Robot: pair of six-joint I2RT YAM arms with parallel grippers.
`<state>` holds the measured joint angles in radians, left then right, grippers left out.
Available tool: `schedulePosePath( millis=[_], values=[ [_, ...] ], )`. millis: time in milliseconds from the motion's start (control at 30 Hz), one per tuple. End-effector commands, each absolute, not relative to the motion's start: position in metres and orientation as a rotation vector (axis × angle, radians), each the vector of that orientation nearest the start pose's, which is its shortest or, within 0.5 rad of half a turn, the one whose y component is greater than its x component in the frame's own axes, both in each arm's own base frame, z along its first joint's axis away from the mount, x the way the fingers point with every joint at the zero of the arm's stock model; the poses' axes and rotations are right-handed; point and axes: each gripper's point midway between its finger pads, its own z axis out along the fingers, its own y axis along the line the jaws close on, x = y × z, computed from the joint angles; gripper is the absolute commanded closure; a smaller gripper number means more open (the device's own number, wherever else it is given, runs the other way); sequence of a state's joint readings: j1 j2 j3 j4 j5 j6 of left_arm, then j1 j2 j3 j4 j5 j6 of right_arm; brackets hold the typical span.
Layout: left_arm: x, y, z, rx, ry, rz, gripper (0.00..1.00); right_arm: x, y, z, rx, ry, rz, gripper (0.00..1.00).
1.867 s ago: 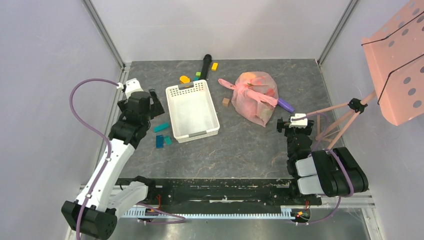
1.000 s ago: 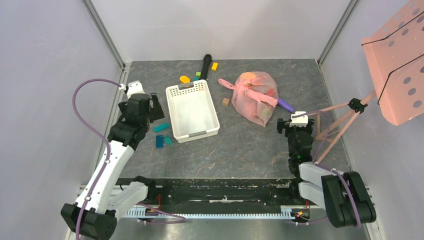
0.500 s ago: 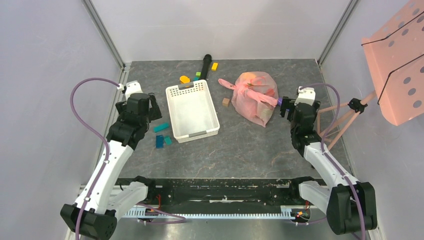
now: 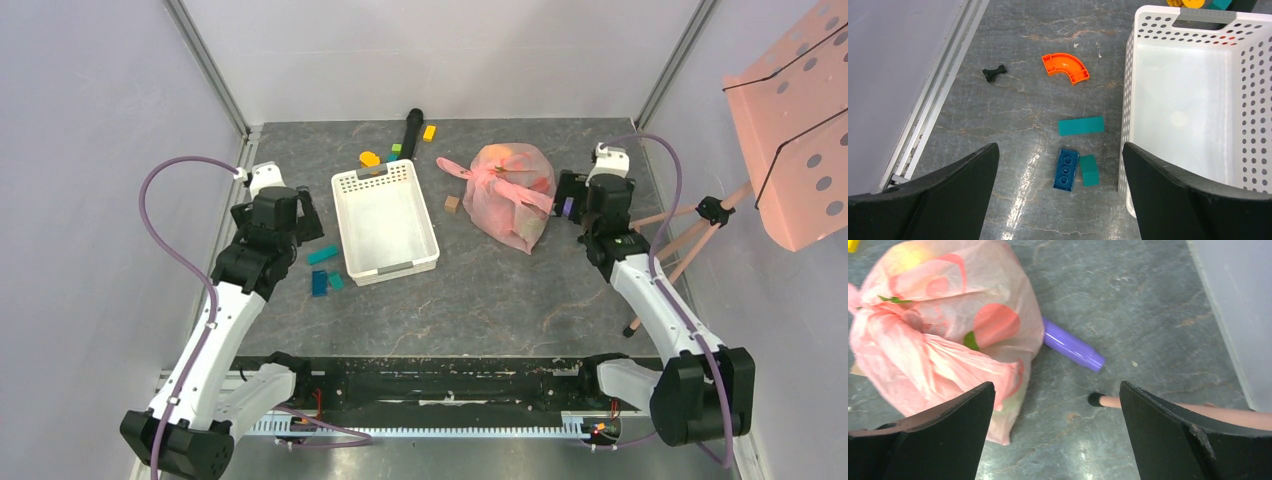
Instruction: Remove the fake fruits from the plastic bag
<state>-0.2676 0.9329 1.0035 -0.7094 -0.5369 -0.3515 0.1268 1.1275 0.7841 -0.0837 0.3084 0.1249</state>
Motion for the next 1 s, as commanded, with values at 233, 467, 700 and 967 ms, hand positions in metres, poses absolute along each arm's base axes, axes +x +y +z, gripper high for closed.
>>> schedulePosePath(
  millis=[233,467,700,967],
  values=[
    [0.272,-0.004,0.248,-0.319,2.052,0.132,0.0,0.414,0.075,0.234,0.001,1.953,0.292,0.02],
    [0.266,0.001,0.25,-0.338,2.008,0.119,0.0,0.448,0.103,0.227,-0.058,2.039,0.364,0.05],
    [0.27,-0.008,0.243,-0.302,2.047,0.075,0.0,0.483,0.128,0.217,-0.113,2.098,0.328,0.09],
    [0.273,-0.013,0.24,-0.285,2.066,0.045,0.0,0.511,0.123,0.185,-0.026,2.218,0.215,0.09]
  ],
)
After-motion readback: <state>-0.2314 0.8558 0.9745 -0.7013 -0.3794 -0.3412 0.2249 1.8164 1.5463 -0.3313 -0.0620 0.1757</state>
